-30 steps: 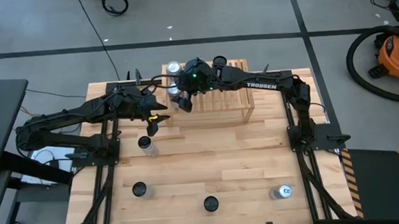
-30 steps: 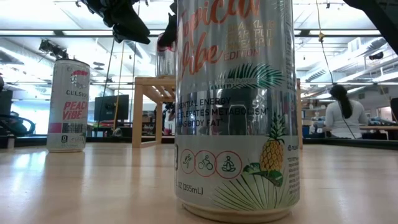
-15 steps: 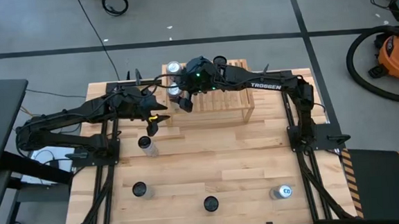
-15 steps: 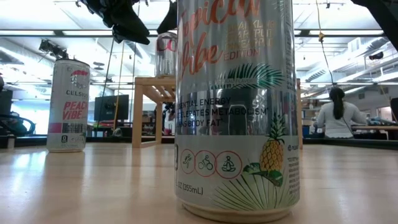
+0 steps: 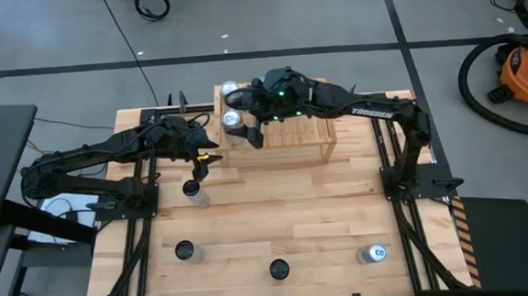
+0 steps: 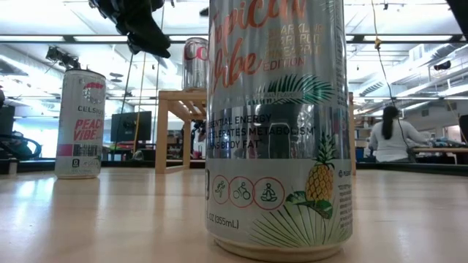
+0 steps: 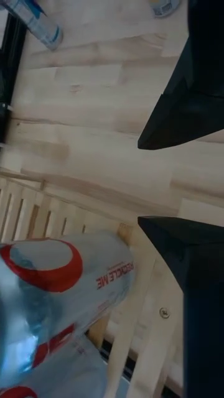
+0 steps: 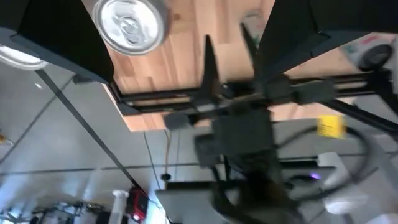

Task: Place canned beverage on shelf
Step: Put the top white-pink soda can on the shelf

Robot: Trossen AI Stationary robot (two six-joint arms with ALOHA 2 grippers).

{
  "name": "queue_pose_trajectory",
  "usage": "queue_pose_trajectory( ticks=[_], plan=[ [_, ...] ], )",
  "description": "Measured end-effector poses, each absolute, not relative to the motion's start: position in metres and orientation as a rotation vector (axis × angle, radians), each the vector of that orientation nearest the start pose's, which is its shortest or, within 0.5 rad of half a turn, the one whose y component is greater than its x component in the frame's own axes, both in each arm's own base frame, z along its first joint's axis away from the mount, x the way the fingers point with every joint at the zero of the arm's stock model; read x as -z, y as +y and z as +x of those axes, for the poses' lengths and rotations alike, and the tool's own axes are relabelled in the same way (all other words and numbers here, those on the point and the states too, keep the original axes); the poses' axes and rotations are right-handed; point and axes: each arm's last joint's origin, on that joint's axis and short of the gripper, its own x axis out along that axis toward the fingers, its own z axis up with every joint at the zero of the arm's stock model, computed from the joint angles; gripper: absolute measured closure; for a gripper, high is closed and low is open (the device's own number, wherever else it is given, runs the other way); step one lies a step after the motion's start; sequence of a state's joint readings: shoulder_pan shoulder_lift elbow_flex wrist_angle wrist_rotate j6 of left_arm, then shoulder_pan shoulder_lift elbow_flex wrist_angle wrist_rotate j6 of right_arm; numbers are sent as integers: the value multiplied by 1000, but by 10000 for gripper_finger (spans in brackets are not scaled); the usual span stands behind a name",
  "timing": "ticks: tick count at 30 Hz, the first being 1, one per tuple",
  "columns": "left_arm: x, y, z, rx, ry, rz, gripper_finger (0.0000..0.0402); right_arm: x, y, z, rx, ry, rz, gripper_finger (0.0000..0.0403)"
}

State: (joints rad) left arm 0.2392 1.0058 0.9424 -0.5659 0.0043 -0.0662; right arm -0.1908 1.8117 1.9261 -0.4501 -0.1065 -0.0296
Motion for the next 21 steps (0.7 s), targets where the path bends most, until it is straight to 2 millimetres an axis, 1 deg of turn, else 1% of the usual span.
queue_pose_trajectory(
  ticks=[8, 14, 21],
  plan=[
    [-318, 36, 205, -187, 570, -125, 209, -442, -46, 376, 27, 325, 15, 5],
    [-316, 17, 206, -120, 594, -170, 209, -447, -24, 357, 18, 411, 25, 5],
    [-307, -6, 199, -61, 726, -231, 209, -443, -3, 347, 14, 504, -2, 5]
  ],
)
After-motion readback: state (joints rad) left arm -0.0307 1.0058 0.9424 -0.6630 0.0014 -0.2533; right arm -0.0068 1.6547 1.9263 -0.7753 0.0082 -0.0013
